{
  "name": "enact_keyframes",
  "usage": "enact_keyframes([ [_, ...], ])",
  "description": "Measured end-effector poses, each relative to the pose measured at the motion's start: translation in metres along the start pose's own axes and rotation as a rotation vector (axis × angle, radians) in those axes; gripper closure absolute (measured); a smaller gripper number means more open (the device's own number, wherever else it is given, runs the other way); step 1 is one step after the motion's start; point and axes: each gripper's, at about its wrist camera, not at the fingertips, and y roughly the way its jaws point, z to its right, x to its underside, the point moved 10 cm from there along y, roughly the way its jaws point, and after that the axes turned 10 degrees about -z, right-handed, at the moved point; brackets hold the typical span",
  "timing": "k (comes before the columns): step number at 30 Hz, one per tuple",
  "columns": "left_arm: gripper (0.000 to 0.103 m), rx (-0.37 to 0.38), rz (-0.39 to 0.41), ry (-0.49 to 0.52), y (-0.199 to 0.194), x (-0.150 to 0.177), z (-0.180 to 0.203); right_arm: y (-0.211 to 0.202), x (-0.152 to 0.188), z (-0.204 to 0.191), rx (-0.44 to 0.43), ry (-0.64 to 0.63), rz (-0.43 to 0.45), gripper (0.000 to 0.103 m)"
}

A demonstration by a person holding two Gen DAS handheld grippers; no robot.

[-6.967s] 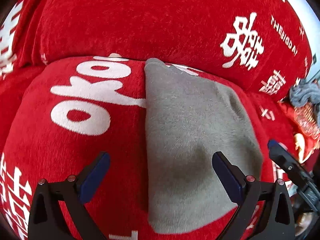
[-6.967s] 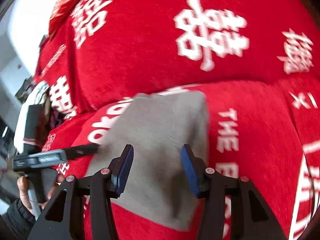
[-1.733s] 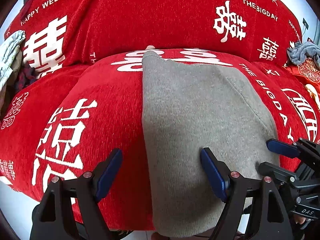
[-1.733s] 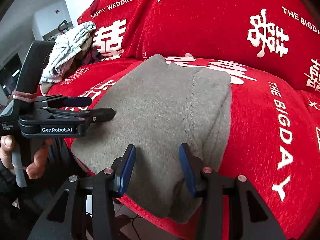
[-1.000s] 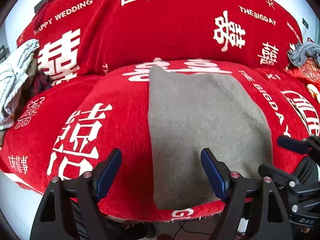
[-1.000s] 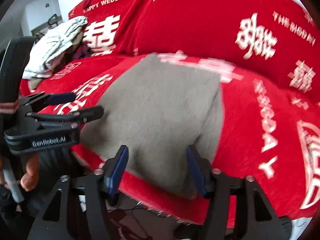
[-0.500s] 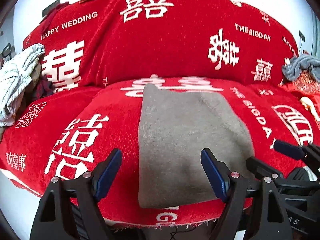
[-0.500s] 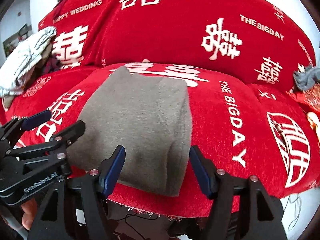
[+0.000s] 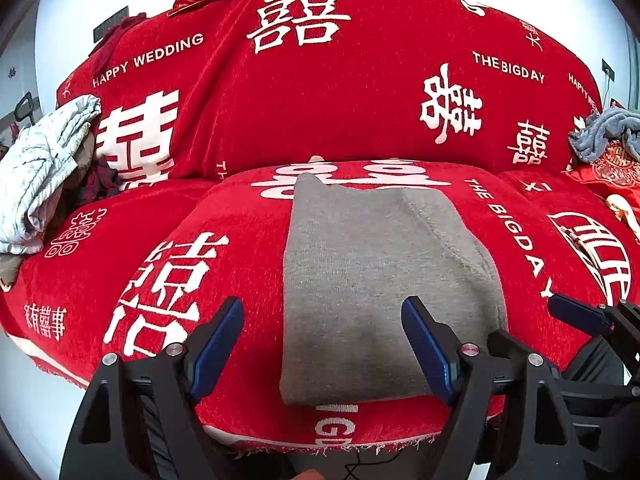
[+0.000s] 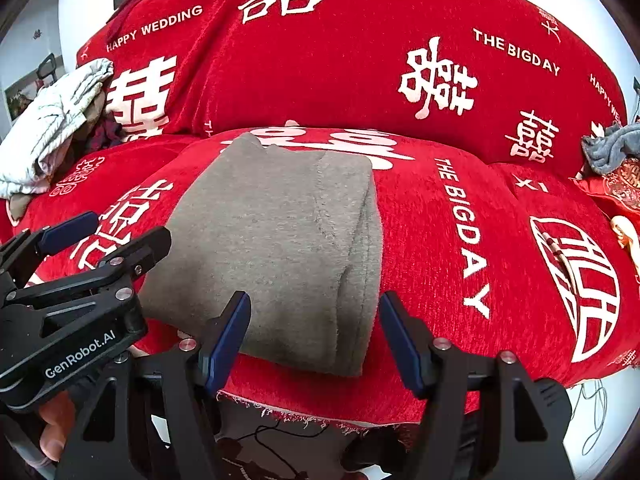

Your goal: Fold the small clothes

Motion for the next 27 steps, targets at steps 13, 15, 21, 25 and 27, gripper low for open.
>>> enact_keyframes([
  [13,0.021,-0.005,-0.008,-0.051,-0.007,0.0,-0.013,-0.009,0.003,-0.009,0.008,-0.026,0.0,0.033],
  [15,0.021,0.002,-0.013,-0.051,-0.007,0.0,-0.013,-0.01,0.003,-0.009,0.01,-0.029,0.003,0.033],
  [21,0.021,0.011,0.012,-0.041,-0.016,-0.002,-0.013,-0.012,0.002,-0.01,0.014,-0.03,0.009,0.033],
  [25,0.021,0.017,0.014,-0.041,-0.017,-0.002,-0.012,-0.015,0.002,-0.012,0.018,-0.038,0.015,0.033],
  [27,0.021,0.016,0.012,-0.042,-0.017,-0.003,-0.012,-0.015,0.001,-0.012,0.019,-0.039,0.015,0.033],
])
